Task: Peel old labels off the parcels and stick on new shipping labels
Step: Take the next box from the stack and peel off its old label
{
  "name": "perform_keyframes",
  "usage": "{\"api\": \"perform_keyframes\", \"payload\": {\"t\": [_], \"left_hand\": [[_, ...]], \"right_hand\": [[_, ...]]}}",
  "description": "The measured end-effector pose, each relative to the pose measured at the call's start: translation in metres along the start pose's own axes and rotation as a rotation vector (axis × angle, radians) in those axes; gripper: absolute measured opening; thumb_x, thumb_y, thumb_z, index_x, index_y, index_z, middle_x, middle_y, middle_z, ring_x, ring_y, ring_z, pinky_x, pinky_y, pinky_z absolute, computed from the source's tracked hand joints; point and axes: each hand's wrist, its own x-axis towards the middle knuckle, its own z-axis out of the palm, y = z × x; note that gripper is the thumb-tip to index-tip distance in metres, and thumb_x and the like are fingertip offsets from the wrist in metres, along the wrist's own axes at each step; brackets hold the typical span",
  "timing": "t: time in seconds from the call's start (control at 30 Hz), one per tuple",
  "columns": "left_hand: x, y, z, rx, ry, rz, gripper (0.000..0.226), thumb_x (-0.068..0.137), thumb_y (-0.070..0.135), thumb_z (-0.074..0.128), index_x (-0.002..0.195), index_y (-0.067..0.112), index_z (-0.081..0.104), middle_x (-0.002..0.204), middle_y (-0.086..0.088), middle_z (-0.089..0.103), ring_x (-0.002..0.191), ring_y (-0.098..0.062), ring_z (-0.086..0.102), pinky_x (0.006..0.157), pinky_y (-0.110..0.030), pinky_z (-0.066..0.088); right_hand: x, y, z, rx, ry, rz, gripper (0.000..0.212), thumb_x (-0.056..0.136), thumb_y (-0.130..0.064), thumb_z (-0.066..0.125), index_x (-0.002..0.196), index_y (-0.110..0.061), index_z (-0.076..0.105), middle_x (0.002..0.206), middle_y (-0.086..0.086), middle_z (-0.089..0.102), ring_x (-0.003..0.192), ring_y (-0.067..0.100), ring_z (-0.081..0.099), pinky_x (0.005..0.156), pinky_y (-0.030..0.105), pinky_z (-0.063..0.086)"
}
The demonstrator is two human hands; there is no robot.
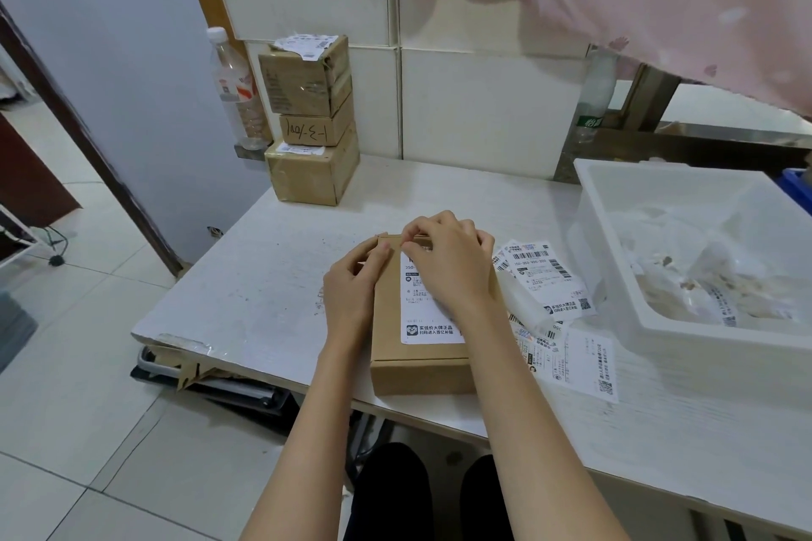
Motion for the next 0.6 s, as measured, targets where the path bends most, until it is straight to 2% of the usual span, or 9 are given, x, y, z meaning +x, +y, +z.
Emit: {"api": "perform_keyframes", "payload": {"t": [0.1,0.27,0.37,0.5,0.6], "left_hand": [[0.002,0.000,0.001,0.032,0.021,0.023,0.021,0.090,0.035,0.063,0.103,0.024,0.076,0.091,0.007,0.075,0.087,-0.011,0.068,0.076,-0.030,0.052],[0.004,0.000,0.003,0.053,0.039,0.016,0.031,0.084,0.043,0.062,0.104,0.023,0.074,0.094,0.007,0.074,0.089,-0.013,0.067,0.077,-0.030,0.051],[0.003,0.000,0.003,0.079,0.057,0.020,0.021,0.092,0.034,0.064,0.107,0.023,0.073,0.095,0.007,0.073,0.089,-0.011,0.066,0.074,-0.028,0.047],[0.003,-0.001,0.003,0.051,0.034,0.017,0.029,0.085,0.043,0.064,0.105,0.023,0.074,0.094,0.006,0.074,0.089,-0.013,0.068,0.077,-0.032,0.051],[0.001,-0.002,0.003,0.007,0.010,0.006,0.034,0.081,0.047,0.064,0.104,0.025,0.075,0.094,0.006,0.075,0.090,-0.014,0.069,0.080,-0.034,0.055]], "right_hand": [[0.001,0.003,-0.003,0.000,-0.051,-0.013,0.013,0.095,-0.033,0.053,0.098,-0.036,0.065,0.116,-0.013,0.053,0.116,0.014,0.042,0.099,0.030,0.015],[-0.001,0.009,-0.008,-0.006,-0.119,-0.068,0.012,0.096,-0.028,0.050,0.099,-0.033,0.061,0.118,-0.014,0.051,0.119,0.013,0.041,0.096,0.025,0.012],[-0.001,0.011,-0.011,0.005,-0.166,-0.076,0.011,0.094,-0.027,0.050,0.096,-0.034,0.059,0.118,-0.016,0.050,0.119,0.010,0.039,0.088,0.020,0.008],[-0.005,0.011,-0.012,0.071,-0.119,-0.082,0.010,0.091,-0.025,0.055,0.093,-0.034,0.058,0.111,-0.016,0.053,0.114,0.008,0.044,0.089,0.018,0.010],[-0.014,0.012,-0.015,0.302,-0.036,-0.036,0.033,0.086,-0.011,0.058,0.109,-0.035,0.059,0.107,-0.015,0.060,0.108,0.008,0.051,0.096,0.023,0.023]]}}
